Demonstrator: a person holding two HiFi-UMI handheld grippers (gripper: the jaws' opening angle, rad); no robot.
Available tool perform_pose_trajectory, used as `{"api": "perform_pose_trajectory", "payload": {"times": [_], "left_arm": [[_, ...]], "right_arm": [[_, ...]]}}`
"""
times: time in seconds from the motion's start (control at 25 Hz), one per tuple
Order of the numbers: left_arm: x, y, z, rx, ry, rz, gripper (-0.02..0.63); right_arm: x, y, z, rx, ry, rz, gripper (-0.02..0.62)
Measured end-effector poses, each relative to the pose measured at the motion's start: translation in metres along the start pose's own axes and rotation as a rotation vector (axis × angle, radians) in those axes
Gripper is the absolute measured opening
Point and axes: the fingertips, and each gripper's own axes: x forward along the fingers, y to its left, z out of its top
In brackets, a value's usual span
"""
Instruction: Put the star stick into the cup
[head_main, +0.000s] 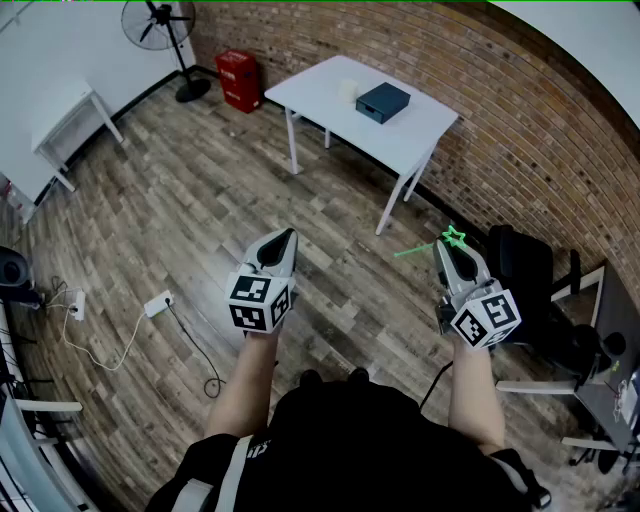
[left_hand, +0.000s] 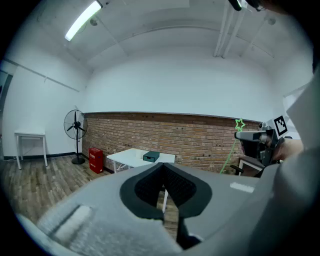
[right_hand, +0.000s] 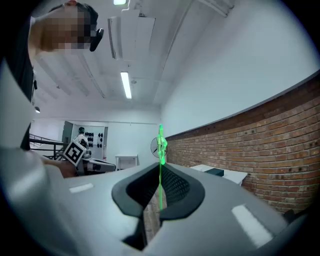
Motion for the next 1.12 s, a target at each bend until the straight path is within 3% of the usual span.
{"api": "perform_pose_trajectory", "payload": {"times": [0.4,0.72,1.12], "left_arm": [[0.031,-0.04,0.013,0.009,0.012,-0.025,0.006],[0.048,-0.087,0.012,0.031,0.033,-0.052,0.006],[0.052,-0.133,0.004,0.04,0.059,-0.078,0.006]], "right_arm": [[-0.001,-0.028,-0.014,0.008,0.018,0.039,0.009],[-0.025,-0.037,-0.023,-0.074,0.068,0.098,0.014],[-0.065,-0.065,-0.031,-0.029,0.055,0.077,0.014]]}}
